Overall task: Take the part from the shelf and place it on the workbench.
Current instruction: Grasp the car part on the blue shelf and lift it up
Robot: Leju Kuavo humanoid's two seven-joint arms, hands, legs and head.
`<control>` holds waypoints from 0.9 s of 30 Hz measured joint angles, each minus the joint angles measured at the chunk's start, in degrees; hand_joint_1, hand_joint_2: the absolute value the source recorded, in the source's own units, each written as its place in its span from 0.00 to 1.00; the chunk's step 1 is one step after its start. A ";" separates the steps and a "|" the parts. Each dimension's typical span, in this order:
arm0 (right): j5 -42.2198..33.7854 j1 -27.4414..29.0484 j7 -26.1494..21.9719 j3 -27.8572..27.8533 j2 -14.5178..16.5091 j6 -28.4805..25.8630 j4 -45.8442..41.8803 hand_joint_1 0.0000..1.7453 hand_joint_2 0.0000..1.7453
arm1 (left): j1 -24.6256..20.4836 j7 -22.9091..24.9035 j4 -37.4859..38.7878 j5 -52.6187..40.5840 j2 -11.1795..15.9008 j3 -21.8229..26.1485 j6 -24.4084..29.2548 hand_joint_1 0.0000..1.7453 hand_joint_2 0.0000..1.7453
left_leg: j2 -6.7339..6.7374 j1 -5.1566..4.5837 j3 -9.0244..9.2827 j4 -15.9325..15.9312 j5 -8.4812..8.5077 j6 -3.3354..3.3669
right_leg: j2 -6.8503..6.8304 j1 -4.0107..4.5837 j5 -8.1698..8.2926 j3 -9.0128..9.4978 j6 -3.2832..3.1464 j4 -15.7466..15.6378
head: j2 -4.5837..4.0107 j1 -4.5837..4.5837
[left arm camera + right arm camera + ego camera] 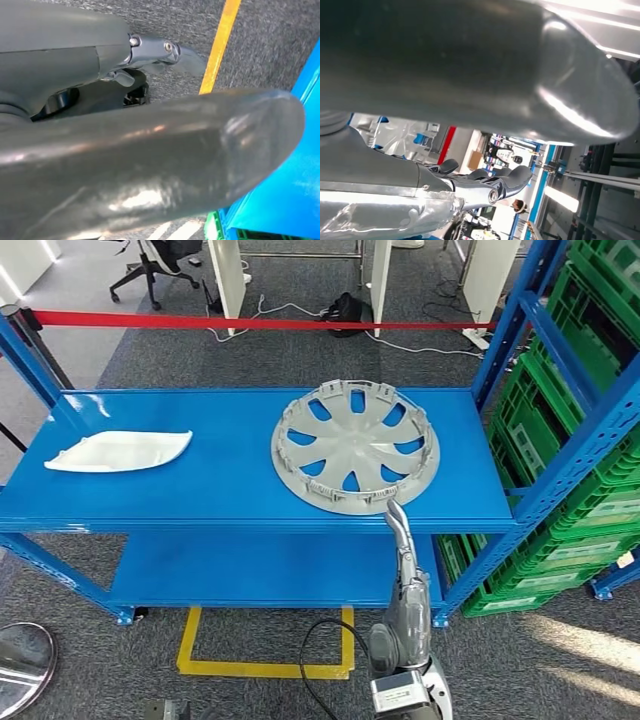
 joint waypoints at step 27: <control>0.09 0.05 -0.02 0.06 -0.07 -0.33 0.00 0.00 0.00 | 0.14 0.99 -0.01 -0.01 0.07 0.24 2.80 0.00 0.00 | 0.01 -0.15 -3.32 4.22 1.64 -0.43 | 0.19 0.01 -3.38 4.01 -1.35 0.13 | 0.00 0.14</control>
